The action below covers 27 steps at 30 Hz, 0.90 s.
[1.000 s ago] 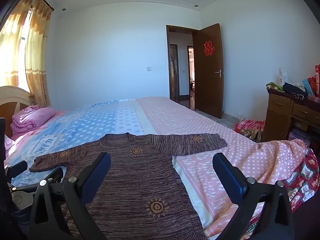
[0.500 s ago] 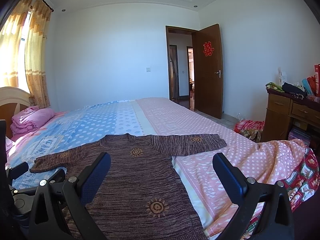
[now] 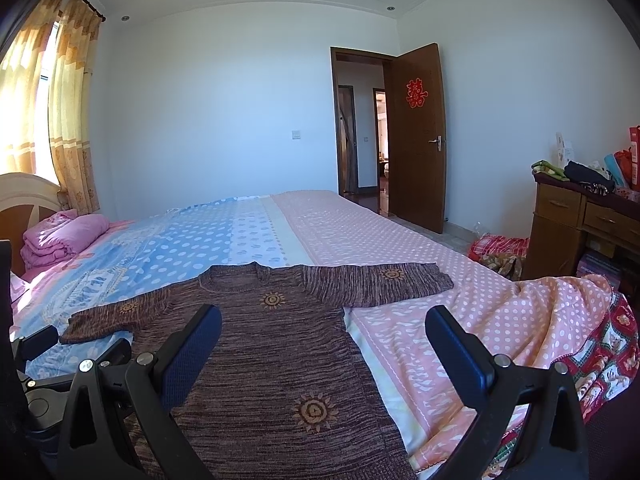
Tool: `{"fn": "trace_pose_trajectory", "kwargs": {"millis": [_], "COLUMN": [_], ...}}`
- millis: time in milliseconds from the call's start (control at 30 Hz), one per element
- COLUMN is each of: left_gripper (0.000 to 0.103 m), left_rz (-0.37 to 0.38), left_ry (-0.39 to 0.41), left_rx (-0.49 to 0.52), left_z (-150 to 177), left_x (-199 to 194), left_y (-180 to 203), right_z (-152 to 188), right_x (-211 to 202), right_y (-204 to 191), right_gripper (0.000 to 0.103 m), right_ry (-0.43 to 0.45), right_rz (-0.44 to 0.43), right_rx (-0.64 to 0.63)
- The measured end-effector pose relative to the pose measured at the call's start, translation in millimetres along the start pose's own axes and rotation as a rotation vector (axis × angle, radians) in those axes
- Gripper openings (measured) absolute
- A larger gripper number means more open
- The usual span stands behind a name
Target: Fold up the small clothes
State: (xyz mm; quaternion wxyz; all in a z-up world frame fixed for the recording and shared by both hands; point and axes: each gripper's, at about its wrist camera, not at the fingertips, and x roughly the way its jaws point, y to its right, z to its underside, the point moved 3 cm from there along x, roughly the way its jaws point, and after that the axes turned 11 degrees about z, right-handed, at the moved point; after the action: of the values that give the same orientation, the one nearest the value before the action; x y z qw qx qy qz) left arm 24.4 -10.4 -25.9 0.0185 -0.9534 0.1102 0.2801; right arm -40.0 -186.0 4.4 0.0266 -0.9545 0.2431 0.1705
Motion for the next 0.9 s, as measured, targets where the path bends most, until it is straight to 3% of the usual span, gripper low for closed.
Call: {"fn": "trace_pose_trajectory", "kwargs": {"millis": [900], "left_gripper": [0.098], "left_rz": [0.004], "left_ry": [-0.004], "left_rx": [-0.003], "left_z": [1.9], "left_x": [0.8], "left_y": [0.0], "right_z": [3.5], "right_x": [3.6], "right_y": [0.5], "right_gripper": [0.102], "right_ry": [-0.018], "right_rz": [-0.004], "right_rx": [-0.001]}}
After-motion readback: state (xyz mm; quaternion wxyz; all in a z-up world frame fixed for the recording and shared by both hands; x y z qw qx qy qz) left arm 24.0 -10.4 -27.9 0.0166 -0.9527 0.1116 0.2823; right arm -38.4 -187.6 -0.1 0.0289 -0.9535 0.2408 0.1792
